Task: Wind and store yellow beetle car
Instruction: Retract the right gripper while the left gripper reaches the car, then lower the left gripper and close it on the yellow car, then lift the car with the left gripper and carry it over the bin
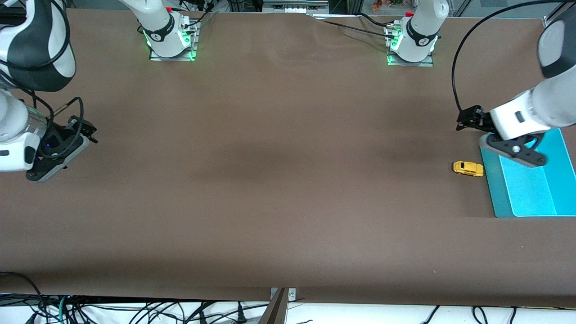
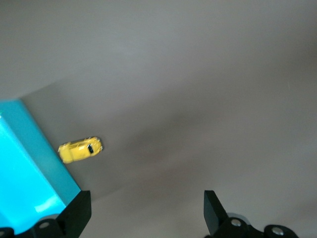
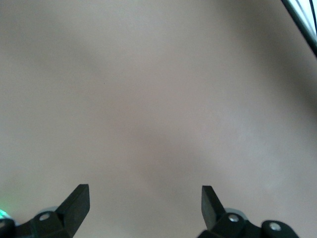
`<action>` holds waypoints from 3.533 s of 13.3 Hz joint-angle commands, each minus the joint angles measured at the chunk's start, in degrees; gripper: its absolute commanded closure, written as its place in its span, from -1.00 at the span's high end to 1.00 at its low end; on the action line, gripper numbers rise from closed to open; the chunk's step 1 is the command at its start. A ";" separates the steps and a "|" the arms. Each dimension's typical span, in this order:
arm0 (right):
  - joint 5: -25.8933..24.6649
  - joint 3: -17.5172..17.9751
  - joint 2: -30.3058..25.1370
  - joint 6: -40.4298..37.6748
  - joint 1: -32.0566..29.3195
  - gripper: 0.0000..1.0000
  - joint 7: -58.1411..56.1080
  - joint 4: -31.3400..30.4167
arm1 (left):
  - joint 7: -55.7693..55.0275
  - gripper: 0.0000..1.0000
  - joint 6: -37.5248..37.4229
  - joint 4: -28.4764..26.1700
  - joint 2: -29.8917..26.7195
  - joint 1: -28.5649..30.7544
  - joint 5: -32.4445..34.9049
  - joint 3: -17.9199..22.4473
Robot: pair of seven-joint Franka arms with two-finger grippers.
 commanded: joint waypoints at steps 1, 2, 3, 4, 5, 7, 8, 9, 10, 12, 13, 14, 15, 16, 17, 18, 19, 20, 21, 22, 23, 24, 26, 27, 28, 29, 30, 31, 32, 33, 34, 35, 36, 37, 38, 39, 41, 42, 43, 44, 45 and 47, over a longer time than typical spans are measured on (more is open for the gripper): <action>2.89 -0.12 0.19 -5.64 0.42 1.00 10.96 1.83 | 15.40 1.00 2.00 -5.39 -0.25 0.18 -0.90 -0.12; 4.91 0.14 -1.81 -5.48 0.60 1.00 18.24 1.31 | 21.46 1.00 4.45 -7.85 -0.25 0.27 -0.82 -0.12; 5.02 0.41 -3.05 -5.57 0.51 1.00 26.92 0.09 | 28.91 1.00 7.87 -10.40 -0.25 0.27 -0.64 -0.04; 5.02 0.67 -4.37 -5.57 0.51 1.00 32.84 -1.49 | 36.30 1.00 12.08 -14.08 -0.33 0.27 1.10 -0.12; 4.93 0.76 -5.78 -5.48 0.51 1.00 36.21 -3.94 | 42.64 1.00 16.99 -17.86 -0.60 0.27 3.29 -0.12; 5.28 0.76 -11.38 -4.00 -1.67 1.00 37.56 -11.92 | 53.63 1.00 25.61 -23.76 -0.95 0.97 6.12 -0.04; 5.63 0.85 -14.63 -1.47 -2.73 1.00 37.04 -17.19 | 58.12 1.00 29.66 -26.05 -1.04 1.24 6.74 0.23; 5.46 0.76 -16.15 3.08 -3.35 1.00 36.51 -19.68 | 61.91 1.00 34.05 -28.51 -1.30 1.59 6.83 0.40; 5.11 0.85 -16.25 4.87 -4.92 1.00 36.24 -19.61 | 64.12 1.00 38.27 -31.40 -1.48 1.76 6.92 0.66; 7.03 0.15 -16.42 5.59 -7.39 1.00 36.50 -18.39 | 66.51 1.00 46.62 -36.85 -2.18 4.21 9.36 0.84; 8.70 -0.64 -16.16 5.77 -7.75 1.00 36.33 -16.47 | 67.65 1.00 50.05 -38.79 -2.18 5.62 10.60 1.02; 8.80 -0.73 -16.16 4.29 -8.01 1.00 36.41 -14.71 | 69.75 1.00 53.13 -40.38 -2.18 6.68 11.13 1.89; 8.45 0.22 -16.25 0.53 -8.10 1.00 37.29 -13.82 | 72.73 1.00 56.56 -42.05 -2.01 7.38 11.23 3.20; 7.84 1.10 -16.25 -1.16 -8.28 1.00 39.64 -12.51 | 75.89 1.00 60.51 -43.55 -1.83 8.00 11.31 4.00; 7.92 1.46 -16.07 -1.00 -8.28 1.00 42.45 -12.41 | 77.92 1.00 63.16 -44.08 -1.31 9.40 11.31 4.62; 7.83 2.94 -16.07 -0.83 -8.28 1.00 44.74 -12.41 | 78.47 1.00 64.66 -44.09 -0.17 10.37 11.31 4.71; 6.27 4.96 -16.07 -0.56 -8.36 1.00 45.98 -11.97 | 78.64 1.00 66.33 -44.17 0.45 10.90 11.40 4.80; 2.51 7.24 -16.25 0.57 -8.54 1.00 47.47 -12.49 | 78.65 1.00 69.39 -45.74 1.07 11.26 11.40 4.97; 1.60 7.96 -16.42 0.41 -8.54 1.00 48.27 -12.49 | 78.73 1.00 73.25 -47.41 1.51 12.48 11.40 5.24; 1.68 7.97 -16.34 0.58 -8.54 1.00 47.76 -12.58 | 79.43 1.00 76.08 -48.21 2.82 13.36 11.40 5.24; 2.38 7.88 -16.25 0.58 -8.63 1.00 47.67 -12.58 | 80.57 1.00 77.41 -48.31 3.87 14.06 11.40 5.32; 3.17 7.79 -16.25 0.49 -8.72 1.00 47.67 -12.67 | 80.67 1.00 78.21 -48.31 4.49 14.42 11.40 5.33; 3.70 8.14 -16.42 0.67 -9.68 1.00 47.67 -13.10 | 80.67 1.00 79.61 -48.22 5.98 14.51 11.40 5.33; 5.70 8.06 -16.42 0.76 -10.12 1.00 47.67 -13.28 | 80.76 1.00 80.75 -48.22 6.86 14.51 11.40 5.33; 6.25 7.97 -16.51 0.76 -10.12 1.00 47.67 -13.28 | 80.67 1.00 81.89 -48.22 7.83 14.60 11.40 5.33; 6.25 7.79 -16.43 0.41 -10.04 1.00 47.93 -13.28 | 80.67 1.00 82.34 -48.22 8.27 14.60 11.40 5.33; 6.25 7.71 -16.25 0.23 -10.04 1.00 47.93 -12.94 | 80.67 1.00 82.95 -48.22 8.71 14.60 11.40 5.33; 6.25 7.62 -15.99 0.32 -10.04 1.00 47.58 -12.85 | 80.67 1.00 83.22 -48.22 8.98 14.60 11.40 5.33; 6.25 7.27 -15.98 0.23 -10.12 1.00 47.66 -12.85 | 80.67 1.00 83.66 -48.22 9.42 14.60 11.32 5.33; 6.25 7.35 -15.98 0.14 -10.12 1.00 47.58 -12.85 | 80.67 1.00 84.53 -48.22 9.77 14.86 11.40 5.33; 6.25 7.27 -15.98 0.23 -10.12 1.00 47.58 -12.85 | 80.67 1.00 84.80 -48.22 10.29 15.12 11.40 5.33; 6.25 7.26 -15.98 0.14 -10.12 1.00 47.66 -12.85 | 80.76 1.00 84.80 -48.22 10.30 15.30 11.40 5.33; 6.25 7.26 -15.98 0.23 -10.12 1.00 47.67 -12.85 | 80.76 1.00 84.98 -48.22 10.30 15.30 11.40 5.33; 6.25 7.18 -15.90 0.23 -10.12 1.00 47.58 -12.85 | 80.76 1.00 85.07 -48.22 10.30 15.56 11.40 5.33; 6.25 7.09 -15.90 0.23 -10.12 1.00 47.58 -12.85 | 80.76 0.98 85.07 -48.22 10.30 15.83 11.40 5.33; 6.25 6.92 -15.90 0.23 -10.12 1.00 47.58 -12.85 | 80.76 0.84 85.07 -48.22 10.30 15.92 11.40 5.41; 6.25 6.91 -15.90 0.14 -10.12 1.00 47.58 -12.93 | 80.76 0.29 85.07 -48.13 10.30 15.92 11.32 5.41; 6.25 6.91 -15.90 0.23 -10.12 1.00 47.58 -12.85 | 80.76 0.11 85.07 -48.04 10.30 16.09 11.31 5.41; 6.25 6.91 -15.90 0.23 -10.12 1.00 47.58 -12.85 | 80.76 -0.10 84.98 -48.04 10.30 16.09 11.31 5.41; 6.34 6.91 -15.90 0.14 -10.12 1.00 47.58 -12.93 | 80.76 -0.32 84.98 -48.04 10.30 16.09 11.31 5.41; 6.25 6.83 -15.90 0.14 -10.12 1.00 47.58 -12.85 | 80.76 -0.33 84.98 -47.96 10.30 16.09 11.31 5.41; 6.25 6.91 -15.90 0.14 -10.12 1.00 47.58 -12.85 | 80.58 -0.32 84.98 -47.87 10.04 16.09 11.31 5.41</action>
